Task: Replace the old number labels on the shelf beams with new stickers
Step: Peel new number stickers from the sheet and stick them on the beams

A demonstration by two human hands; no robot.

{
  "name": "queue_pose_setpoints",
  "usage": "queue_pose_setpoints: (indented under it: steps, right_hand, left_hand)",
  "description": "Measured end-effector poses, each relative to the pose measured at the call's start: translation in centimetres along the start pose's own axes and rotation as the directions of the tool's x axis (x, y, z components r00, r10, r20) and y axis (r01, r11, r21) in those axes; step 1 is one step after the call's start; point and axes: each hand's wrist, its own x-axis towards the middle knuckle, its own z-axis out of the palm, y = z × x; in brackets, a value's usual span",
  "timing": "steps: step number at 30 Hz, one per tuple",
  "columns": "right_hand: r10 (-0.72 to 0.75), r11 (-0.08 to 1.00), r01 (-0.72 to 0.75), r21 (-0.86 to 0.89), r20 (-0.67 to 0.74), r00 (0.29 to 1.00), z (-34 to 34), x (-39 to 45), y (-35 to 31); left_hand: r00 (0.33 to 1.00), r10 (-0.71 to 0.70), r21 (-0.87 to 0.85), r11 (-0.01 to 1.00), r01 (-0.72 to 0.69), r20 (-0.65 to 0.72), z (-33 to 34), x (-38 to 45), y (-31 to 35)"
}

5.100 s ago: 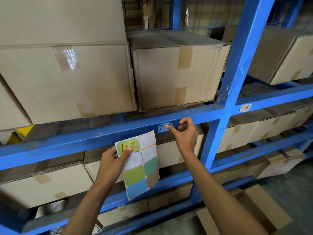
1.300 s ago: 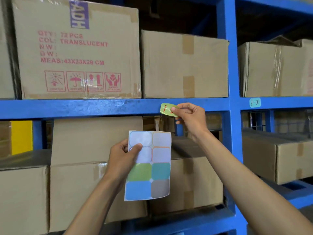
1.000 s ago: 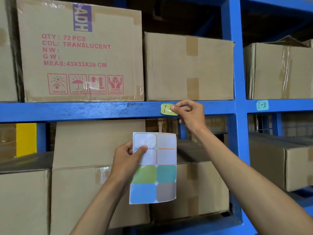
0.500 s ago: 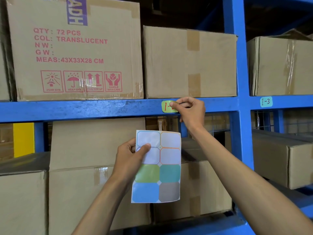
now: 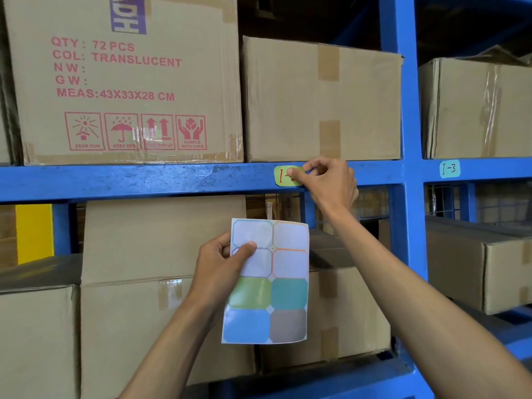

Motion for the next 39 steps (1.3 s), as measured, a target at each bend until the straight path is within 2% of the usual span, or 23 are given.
queue_pose_setpoints:
  steps: [8,12,18,22,27,32,36,39]
  right_hand:
    - [0.155,0.984,-0.155,0.088,0.011,0.988,-0.5,0.3,-0.5]
    - [0.183,0.970,-0.193,0.149,0.078,0.980,-0.8,0.7,0.2]
    - [0.077,0.964,-0.116,0.239,0.167,0.983,-1.4,-0.1,1.6]
    - [-0.018,0.987,-0.005,0.161,0.142,0.990,-1.2,-0.9,1.7]
    - [-0.060,0.998,0.062,-0.021,0.104,0.993,0.0,-1.6,0.6]
    - [-0.047,0.995,0.053,-0.089,0.064,0.997,0.7,-1.9,0.2]
    - [-0.030,0.991,0.042,-0.129,0.096,0.995,0.6,-1.5,-0.1]
    - [0.027,0.989,-0.014,-0.150,0.088,0.996,0.8,-1.4,-0.8]
  left_hand:
    - [1.000,0.008,-0.028,1.000,-0.007,0.014,-0.3,-0.5,0.4]
    - [1.000,0.005,-0.023,1.000,-0.005,0.016,-0.4,-0.5,0.3]
    - [1.000,0.000,-0.011,1.000,0.000,0.021,-0.5,-0.5,0.2]
    - [1.000,0.004,-0.021,1.000,-0.004,0.022,-0.4,-0.8,0.3]
    - [1.000,0.001,-0.038,0.999,0.000,0.030,-0.4,-1.4,0.3]
    - [1.000,-0.004,-0.030,1.000,0.005,0.016,-1.1,-1.6,0.2]
    - [1.000,-0.018,-0.028,0.999,0.019,0.012,-1.8,-1.7,0.2]
    - [1.000,-0.024,-0.029,0.999,0.025,0.017,-2.1,-1.9,0.2]
